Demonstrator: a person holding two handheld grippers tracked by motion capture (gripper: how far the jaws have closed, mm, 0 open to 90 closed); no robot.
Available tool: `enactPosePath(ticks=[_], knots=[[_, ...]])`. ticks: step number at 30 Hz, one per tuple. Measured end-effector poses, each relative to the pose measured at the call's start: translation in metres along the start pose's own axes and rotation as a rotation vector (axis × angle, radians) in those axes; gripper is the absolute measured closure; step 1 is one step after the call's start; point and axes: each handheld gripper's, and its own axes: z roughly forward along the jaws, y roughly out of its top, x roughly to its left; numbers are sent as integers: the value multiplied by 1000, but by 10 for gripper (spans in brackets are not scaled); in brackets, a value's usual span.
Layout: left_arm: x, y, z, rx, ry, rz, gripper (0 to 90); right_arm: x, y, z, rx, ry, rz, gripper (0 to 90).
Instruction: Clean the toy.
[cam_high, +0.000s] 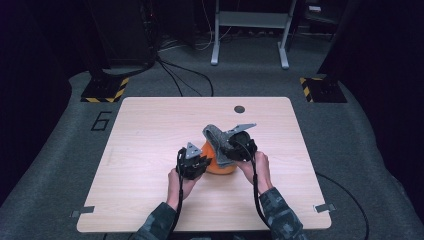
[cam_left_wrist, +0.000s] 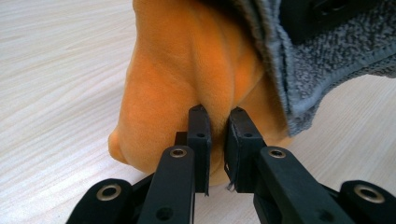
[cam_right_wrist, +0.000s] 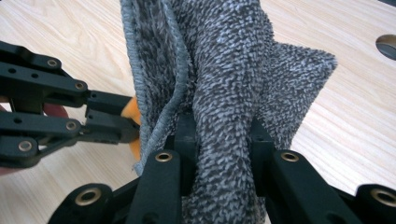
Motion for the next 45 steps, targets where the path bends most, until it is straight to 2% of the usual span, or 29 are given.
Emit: enactPosePath(ticks=[4,5,7,13,19,20,22,25,35,45], knots=[[2,-1,0,-2,-1,-2,810,-3,-2,-1,0,-11,6,728],[2,-1,0,-5,0,-5,810,-3,-5,-2,3,-10,27,727],[3,-1,0,0,-4,-3,810,-5,-6,-2,3,-8,19,728],[4,-2,0,-3,-6,-6,808,-13,-13,-4,7,-14,37,726],[5,-2,1,-2,-10,-1,807,-21,-22,-4,11,-15,66,725],[5,-2,1,0,-10,-1,808,-23,-25,-4,16,-18,84,725],[6,-2,1,1,-10,0,808,-25,-26,-4,16,-16,67,725],[6,-2,1,2,-10,1,808,-29,-31,-4,29,-20,88,725],[7,-1,2,1,-8,10,806,-39,-43,2,51,-24,123,724],[8,-1,3,-2,-20,8,804,-53,-58,15,96,-20,173,724]])
